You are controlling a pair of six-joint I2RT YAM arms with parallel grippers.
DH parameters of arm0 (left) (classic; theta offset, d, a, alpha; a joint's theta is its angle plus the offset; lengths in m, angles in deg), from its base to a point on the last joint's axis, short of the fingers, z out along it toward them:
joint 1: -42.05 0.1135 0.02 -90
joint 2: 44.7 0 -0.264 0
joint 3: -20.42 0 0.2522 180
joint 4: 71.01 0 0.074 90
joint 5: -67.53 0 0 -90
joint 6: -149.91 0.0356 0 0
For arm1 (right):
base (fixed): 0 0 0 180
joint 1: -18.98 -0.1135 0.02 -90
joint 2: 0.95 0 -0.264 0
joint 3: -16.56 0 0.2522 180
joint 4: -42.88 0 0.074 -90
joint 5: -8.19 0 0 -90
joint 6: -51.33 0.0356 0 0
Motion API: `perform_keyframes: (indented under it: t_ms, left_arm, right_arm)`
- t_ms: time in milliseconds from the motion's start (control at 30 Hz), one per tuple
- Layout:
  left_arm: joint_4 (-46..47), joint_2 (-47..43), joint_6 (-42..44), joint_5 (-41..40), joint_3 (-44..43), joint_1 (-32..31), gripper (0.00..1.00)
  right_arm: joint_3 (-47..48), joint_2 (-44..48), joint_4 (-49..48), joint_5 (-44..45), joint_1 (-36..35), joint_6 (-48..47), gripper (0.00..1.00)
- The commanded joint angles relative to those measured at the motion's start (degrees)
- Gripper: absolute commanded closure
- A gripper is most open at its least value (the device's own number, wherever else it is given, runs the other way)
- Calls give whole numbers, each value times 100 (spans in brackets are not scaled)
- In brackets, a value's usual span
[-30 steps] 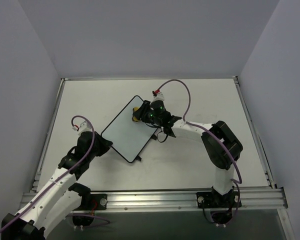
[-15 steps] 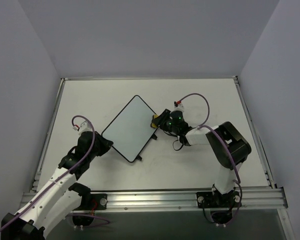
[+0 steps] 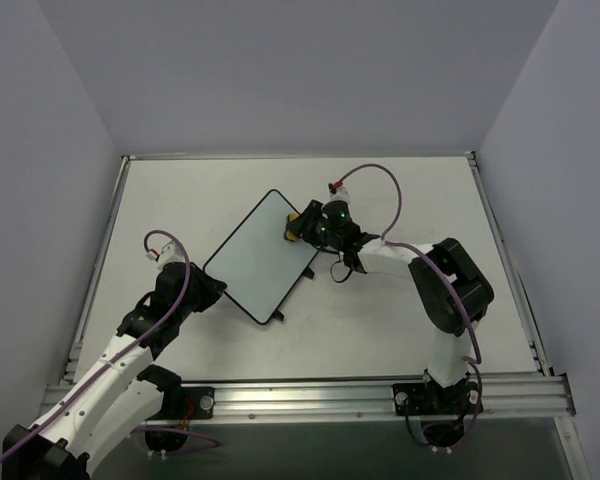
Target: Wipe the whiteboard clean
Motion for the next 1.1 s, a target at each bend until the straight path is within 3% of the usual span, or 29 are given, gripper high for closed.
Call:
perform_keyframes:
  t_ms: [0, 133, 300, 800, 1067]
  left_arm:
    - [-1040, 392, 289, -144, 318, -82, 98]
    - [-1049, 418, 280, -162, 318, -91, 98]
    - [-1049, 427, 289, -162, 310, -100, 98]
    - [-1040, 427, 272, -179, 310, -118, 98]
    - [-1040, 427, 263, -188, 310, -126, 98]
  right_arm:
    - [768, -332, 1016, -238, -350, -208, 100]
    - [1175, -569, 1194, -237, -465, -200, 100]
    - [957, -640, 975, -308, -387, -77, 100]
    - [-1635, -288, -722, -694, 159, 512, 100]
    - [-1760, -156, -574, -554, 142, 390, 100]
